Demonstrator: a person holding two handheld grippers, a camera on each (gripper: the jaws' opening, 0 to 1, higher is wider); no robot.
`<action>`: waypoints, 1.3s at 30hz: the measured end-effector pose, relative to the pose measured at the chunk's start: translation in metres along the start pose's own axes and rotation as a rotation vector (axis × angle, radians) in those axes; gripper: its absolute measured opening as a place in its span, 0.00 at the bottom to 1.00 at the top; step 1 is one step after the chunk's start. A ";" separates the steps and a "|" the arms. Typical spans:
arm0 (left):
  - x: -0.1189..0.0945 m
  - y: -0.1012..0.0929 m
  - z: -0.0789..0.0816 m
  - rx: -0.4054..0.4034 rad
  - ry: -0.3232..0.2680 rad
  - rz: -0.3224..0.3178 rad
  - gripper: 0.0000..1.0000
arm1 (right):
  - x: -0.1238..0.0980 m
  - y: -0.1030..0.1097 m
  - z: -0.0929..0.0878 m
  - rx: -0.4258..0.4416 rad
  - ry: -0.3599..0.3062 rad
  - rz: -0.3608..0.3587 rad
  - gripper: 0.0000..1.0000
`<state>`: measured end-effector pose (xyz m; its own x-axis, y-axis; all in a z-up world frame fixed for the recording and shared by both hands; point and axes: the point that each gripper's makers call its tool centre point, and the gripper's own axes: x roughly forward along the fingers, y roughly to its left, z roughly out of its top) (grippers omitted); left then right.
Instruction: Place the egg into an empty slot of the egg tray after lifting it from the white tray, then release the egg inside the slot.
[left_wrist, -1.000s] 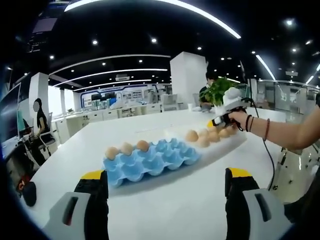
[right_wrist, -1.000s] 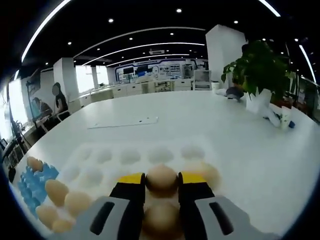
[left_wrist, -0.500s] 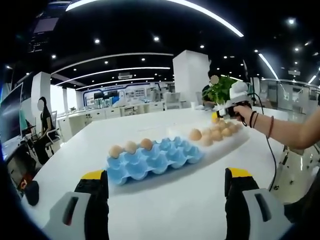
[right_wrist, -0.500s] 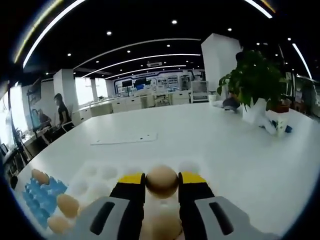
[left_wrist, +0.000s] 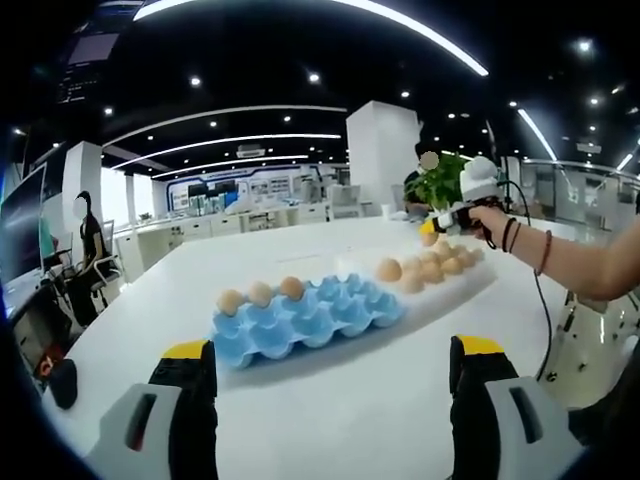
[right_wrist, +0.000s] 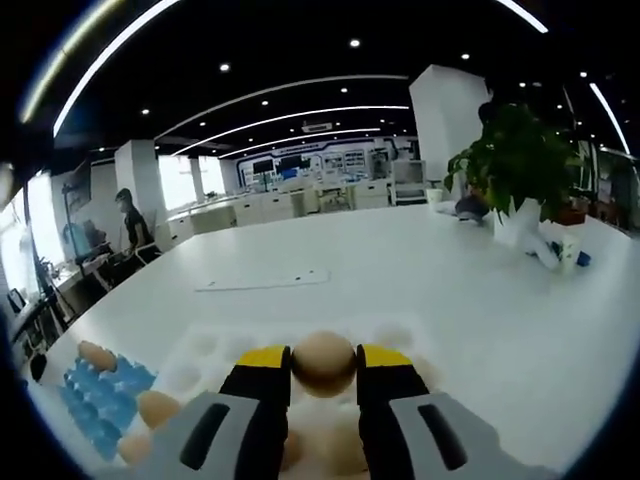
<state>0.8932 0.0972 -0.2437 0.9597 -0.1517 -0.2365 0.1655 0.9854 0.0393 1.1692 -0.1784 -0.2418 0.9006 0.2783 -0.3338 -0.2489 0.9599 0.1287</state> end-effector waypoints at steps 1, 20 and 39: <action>0.000 0.000 0.000 0.001 0.001 0.000 0.99 | -0.001 0.003 -0.001 -0.003 0.002 0.006 0.26; -0.002 0.000 0.005 -0.012 -0.011 -0.005 0.99 | -0.004 0.054 0.001 -0.046 -0.005 0.120 0.26; -0.007 0.009 0.001 -0.012 0.001 0.009 0.98 | -0.004 0.108 -0.010 -0.072 0.017 0.218 0.26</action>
<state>0.8885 0.1070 -0.2405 0.9608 -0.1431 -0.2375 0.1543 0.9876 0.0294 1.1355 -0.0759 -0.2357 0.8171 0.4789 -0.3211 -0.4618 0.8770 0.1328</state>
